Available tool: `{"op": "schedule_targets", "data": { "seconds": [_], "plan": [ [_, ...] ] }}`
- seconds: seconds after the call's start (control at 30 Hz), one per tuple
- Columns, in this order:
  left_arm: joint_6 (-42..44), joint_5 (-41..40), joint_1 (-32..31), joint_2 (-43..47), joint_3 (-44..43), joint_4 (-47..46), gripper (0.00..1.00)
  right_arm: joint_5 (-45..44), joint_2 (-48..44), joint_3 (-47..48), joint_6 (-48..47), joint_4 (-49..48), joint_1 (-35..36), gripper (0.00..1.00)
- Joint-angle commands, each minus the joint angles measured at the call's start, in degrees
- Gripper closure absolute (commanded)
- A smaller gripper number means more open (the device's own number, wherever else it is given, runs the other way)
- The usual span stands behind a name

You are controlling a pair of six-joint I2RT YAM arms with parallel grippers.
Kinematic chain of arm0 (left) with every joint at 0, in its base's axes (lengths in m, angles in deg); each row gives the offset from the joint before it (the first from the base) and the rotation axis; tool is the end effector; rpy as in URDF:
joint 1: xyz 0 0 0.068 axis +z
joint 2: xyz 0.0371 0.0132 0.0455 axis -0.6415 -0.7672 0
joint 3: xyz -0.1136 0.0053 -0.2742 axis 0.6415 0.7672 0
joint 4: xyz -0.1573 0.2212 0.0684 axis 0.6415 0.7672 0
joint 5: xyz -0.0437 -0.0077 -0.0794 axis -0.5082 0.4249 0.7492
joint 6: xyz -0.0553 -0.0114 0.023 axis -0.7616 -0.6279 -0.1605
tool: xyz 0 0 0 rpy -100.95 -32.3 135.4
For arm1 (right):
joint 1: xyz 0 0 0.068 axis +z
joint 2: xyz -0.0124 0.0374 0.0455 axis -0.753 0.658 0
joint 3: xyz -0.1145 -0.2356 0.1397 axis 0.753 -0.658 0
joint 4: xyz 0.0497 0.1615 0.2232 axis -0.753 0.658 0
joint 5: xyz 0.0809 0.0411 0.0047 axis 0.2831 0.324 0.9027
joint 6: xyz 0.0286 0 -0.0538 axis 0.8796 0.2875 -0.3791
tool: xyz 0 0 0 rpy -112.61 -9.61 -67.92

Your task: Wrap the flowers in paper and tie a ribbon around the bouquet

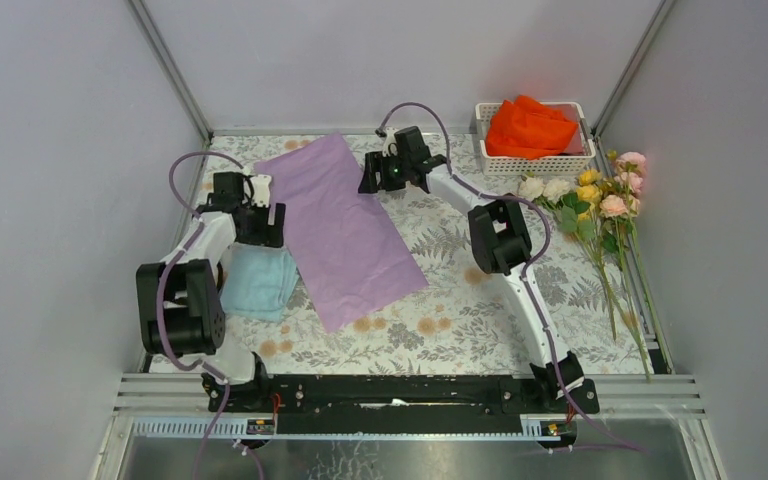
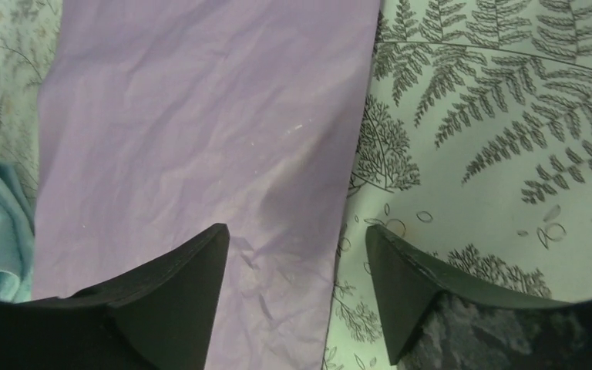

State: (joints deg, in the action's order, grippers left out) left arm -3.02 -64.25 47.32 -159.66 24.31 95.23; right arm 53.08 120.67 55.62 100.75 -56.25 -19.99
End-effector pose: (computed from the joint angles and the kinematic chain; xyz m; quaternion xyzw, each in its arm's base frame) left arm 0.3286 0.0334 0.2154 0.0797 0.9527 -0.0461 0.2898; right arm 0.5440 0.3218 0.1489 -0.2182 0.8414 0.3408 0.3581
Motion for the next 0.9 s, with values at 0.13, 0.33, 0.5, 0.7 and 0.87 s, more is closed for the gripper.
{"op": "schedule_targets", "data": {
  "seconds": [0.13,0.33,0.5,0.7,0.87],
  "plan": [
    [-6.6,4.5,2.9,-9.6,-6.6,-3.7,0.19,10.5,4.2,0.6,10.2,-3.9,0.4,0.46],
    [-9.8,7.0,3.5,-13.3,-9.6,-3.7,0.27,12.3,1.0,-2.9,11.7,-6.9,0.5,0.52],
    [-13.4,10.8,5.2,-14.5,-11.7,-4.8,0.36,9.6,-1.9,-5.0,9.6,-6.2,0.5,0.50],
    [-17.8,13.8,5.2,-20.2,-14.6,-3.3,0.39,8.1,-3.9,-7.0,8.8,-6.1,0.5,0.49],
    [-19.7,14.8,5.2,-23.4,-16.5,-3.3,0.44,7.7,-5.1,-8.2,8.0,-6.0,0.5,0.49]
  ]
}}
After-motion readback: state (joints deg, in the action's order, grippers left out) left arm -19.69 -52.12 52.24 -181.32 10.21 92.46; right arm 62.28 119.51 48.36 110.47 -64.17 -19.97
